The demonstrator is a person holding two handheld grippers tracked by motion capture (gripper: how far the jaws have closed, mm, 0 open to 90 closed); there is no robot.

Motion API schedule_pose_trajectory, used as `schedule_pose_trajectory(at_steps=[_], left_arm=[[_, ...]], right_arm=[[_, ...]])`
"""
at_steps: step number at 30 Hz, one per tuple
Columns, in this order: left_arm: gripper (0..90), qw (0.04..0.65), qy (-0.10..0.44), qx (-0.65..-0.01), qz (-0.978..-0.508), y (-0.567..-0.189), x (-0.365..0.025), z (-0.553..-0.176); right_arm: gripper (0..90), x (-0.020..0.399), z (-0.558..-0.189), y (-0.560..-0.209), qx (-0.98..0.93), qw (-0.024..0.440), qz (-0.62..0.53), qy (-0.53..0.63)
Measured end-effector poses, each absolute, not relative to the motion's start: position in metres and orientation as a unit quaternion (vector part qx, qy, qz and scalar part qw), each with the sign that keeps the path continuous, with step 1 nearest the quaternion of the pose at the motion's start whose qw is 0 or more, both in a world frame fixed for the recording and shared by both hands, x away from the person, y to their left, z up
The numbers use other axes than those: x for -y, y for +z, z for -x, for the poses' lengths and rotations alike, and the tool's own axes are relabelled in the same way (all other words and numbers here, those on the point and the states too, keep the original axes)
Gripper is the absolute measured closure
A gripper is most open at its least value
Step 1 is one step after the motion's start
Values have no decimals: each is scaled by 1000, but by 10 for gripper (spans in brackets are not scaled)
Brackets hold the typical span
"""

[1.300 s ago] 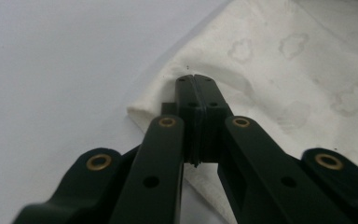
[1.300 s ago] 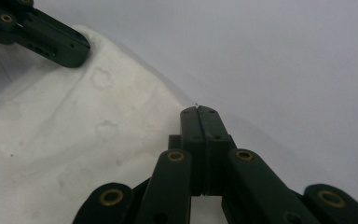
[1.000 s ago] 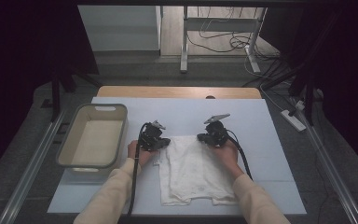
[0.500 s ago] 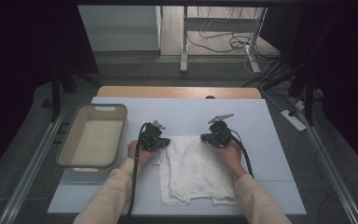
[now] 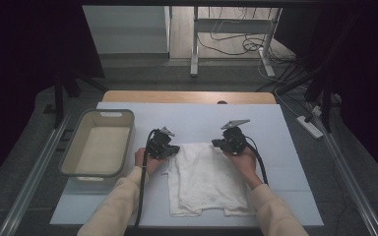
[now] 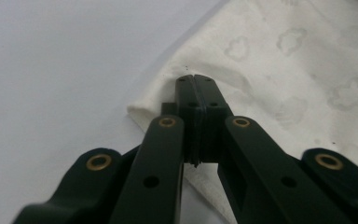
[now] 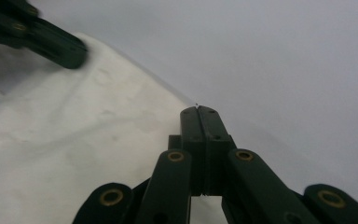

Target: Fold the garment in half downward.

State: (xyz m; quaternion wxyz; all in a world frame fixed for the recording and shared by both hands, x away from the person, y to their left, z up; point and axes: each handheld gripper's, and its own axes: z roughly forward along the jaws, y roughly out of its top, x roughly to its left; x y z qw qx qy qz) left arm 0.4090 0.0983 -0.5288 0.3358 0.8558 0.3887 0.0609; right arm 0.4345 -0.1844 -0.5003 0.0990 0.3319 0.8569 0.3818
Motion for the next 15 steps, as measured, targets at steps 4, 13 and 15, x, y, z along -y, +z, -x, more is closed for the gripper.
schedule_pose_trajectory(at_steps=[4,13,15], left_arm=[[877,344,64,-388,-853,-525,-99,-408],[582,371,76,-401,-834,-510,-105,-405],[518,371,77,-410,-829,-510,-108,-405]], right_arm=[[892,181,-424,-491,-858,102,-312,396],[533,184,-391,-481,-853,85,-287,427],[455,185,-387,-482,-848,85,-295,432]])
